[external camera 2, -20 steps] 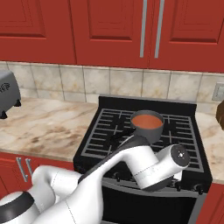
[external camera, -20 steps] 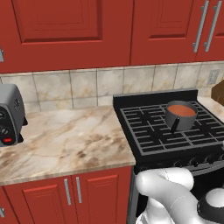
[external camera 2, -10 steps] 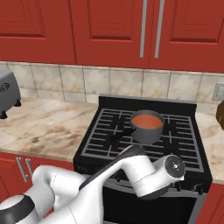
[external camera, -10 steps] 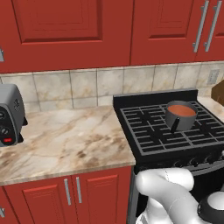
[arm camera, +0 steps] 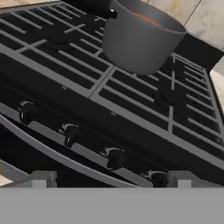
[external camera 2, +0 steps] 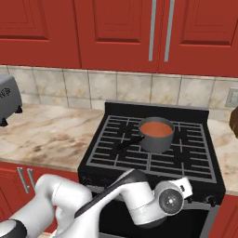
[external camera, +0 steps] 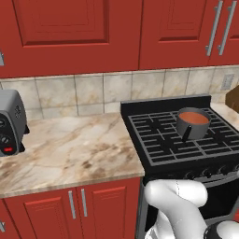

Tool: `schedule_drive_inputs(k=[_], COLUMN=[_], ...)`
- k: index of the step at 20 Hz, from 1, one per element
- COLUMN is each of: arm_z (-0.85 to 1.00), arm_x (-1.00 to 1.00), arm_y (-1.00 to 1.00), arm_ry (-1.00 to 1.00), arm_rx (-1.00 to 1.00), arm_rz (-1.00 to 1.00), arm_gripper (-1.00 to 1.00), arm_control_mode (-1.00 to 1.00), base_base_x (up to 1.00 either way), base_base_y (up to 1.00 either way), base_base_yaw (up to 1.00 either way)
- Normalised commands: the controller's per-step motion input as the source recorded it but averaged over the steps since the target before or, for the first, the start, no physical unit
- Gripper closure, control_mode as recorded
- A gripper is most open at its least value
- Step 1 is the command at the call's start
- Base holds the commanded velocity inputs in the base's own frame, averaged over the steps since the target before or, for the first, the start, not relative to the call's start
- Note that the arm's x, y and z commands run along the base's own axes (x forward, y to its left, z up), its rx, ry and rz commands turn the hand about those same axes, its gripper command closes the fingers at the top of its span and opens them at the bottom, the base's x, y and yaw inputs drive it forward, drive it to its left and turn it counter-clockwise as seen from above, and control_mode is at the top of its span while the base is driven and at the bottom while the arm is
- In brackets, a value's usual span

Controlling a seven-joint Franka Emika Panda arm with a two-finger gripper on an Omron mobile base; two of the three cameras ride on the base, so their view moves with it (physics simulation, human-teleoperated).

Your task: Wait until the marinara sauce is simmered to a deep red color and then turn off the stove.

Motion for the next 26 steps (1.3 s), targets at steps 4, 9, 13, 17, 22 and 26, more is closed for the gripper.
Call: schedule_drive_inputs(k=[4, 9, 13, 17, 22, 26], arm_z=[-0.17, -0.11, -0.07, -0.13, -0.34, -0.71], arm_x=[0.0, 0.0, 0.0, 0.0, 0.0, 0.0], arm_y=[-0.05, -0.09, -0.14, -0.18, -0.11, -0.02], arm_ry=[-0.17, -0.13, -0.06, -0.04, 0.0, 0.0], arm_rx=[-0.29, -0.3, -0.33, -0.31, -0.3, -0.31], arm_rz=[0.1, 0.1, 0.11, 0.12, 0.12, 0.12], arm_gripper=[-1.0, -1.0, -1.0, -1.0, -1.0, -1.0], arm_control_mode=[-1.0, -1.0, -1.0, -1.0, -1.0, -1.0], base_base_x=[0.0, 0.0, 0.0, 0.0, 0.0, 0.0], base_base_y=[0.0, 0.0, 0.0, 0.0, 0.0, 0.0], base_base_yaw=[0.0, 0.0, 0.0, 0.0, 0.0, 0.0])
